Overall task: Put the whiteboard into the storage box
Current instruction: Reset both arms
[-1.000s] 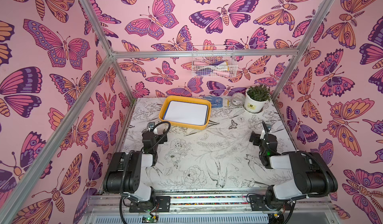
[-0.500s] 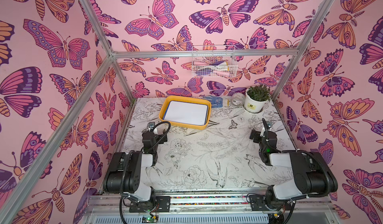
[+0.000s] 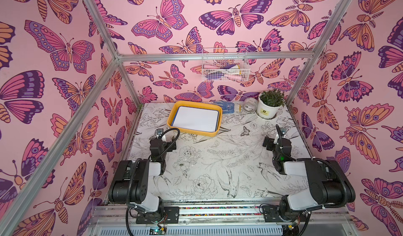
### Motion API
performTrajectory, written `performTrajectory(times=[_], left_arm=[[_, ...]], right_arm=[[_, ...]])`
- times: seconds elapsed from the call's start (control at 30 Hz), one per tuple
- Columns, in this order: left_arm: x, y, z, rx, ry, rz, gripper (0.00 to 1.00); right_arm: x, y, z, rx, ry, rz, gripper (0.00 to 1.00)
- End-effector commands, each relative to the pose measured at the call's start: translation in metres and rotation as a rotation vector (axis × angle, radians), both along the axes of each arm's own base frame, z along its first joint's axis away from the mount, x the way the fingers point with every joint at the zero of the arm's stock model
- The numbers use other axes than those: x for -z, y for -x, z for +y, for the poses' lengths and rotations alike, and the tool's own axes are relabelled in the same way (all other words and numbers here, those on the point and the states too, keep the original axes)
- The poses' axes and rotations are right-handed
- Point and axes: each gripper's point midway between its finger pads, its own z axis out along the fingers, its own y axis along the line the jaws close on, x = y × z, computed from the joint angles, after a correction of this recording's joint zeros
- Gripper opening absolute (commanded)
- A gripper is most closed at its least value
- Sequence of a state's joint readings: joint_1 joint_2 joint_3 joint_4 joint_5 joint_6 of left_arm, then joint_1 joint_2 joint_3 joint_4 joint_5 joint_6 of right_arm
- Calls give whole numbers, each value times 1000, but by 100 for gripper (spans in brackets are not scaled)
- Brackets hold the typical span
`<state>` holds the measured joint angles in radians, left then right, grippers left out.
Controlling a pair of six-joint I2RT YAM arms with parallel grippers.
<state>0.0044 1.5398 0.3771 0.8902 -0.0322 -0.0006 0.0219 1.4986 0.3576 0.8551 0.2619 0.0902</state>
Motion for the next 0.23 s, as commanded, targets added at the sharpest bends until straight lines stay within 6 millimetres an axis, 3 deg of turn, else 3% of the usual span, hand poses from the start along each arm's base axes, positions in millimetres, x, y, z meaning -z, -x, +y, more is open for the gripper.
performTrajectory(times=[0.0, 0.2], left_arm=[[3, -1, -1, 19, 3, 4, 99], [2, 1, -2, 20, -1, -2, 100]], right_arm=[[-6, -5, 0, 12, -8, -18, 100], [-7, -5, 0, 12, -8, -21, 100]])
